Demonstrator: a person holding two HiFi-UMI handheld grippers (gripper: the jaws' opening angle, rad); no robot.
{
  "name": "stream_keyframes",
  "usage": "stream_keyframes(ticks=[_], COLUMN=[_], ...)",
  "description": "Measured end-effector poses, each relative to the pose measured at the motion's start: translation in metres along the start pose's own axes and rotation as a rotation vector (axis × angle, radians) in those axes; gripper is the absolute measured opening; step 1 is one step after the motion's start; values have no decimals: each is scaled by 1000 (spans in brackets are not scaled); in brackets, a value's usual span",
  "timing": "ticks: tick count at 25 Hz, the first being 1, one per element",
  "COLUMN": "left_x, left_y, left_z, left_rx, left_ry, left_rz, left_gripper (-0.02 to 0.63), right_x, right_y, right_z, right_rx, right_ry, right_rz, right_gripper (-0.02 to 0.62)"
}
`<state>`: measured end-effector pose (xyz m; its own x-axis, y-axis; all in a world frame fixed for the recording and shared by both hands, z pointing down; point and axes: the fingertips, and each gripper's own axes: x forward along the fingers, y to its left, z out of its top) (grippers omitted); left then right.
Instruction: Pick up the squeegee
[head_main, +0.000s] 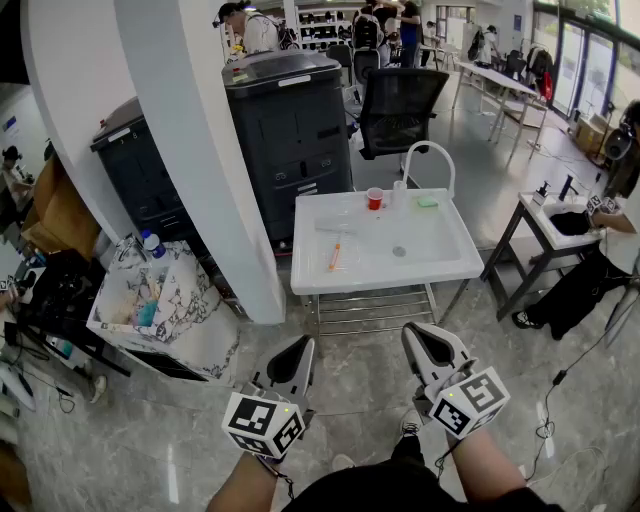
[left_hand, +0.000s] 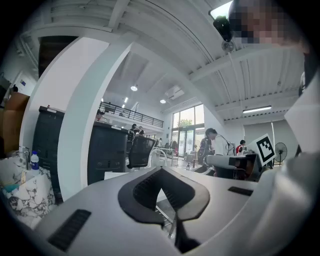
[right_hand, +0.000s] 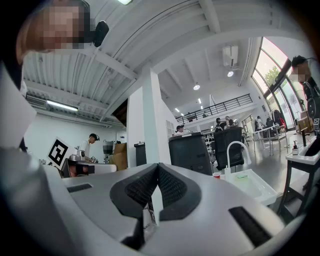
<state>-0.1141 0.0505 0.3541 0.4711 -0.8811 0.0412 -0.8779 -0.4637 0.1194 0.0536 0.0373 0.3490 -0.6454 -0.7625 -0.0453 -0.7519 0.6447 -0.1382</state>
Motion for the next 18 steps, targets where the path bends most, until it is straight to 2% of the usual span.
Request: stream_keyframes(ticks=[13, 18], left_x=[-4, -4], left_y=[0, 2], left_z=[-4, -3], left_rx=[-15, 15], left_ry=[8, -3], left_rz=[-4, 18], left_gripper=[17, 18], right_x=[-4, -1], right_y=[4, 5], right_z=[-1, -1], right_rx=[10, -8], right_ry=[-8, -12], right_rz=[0, 8], right_gripper=[17, 18])
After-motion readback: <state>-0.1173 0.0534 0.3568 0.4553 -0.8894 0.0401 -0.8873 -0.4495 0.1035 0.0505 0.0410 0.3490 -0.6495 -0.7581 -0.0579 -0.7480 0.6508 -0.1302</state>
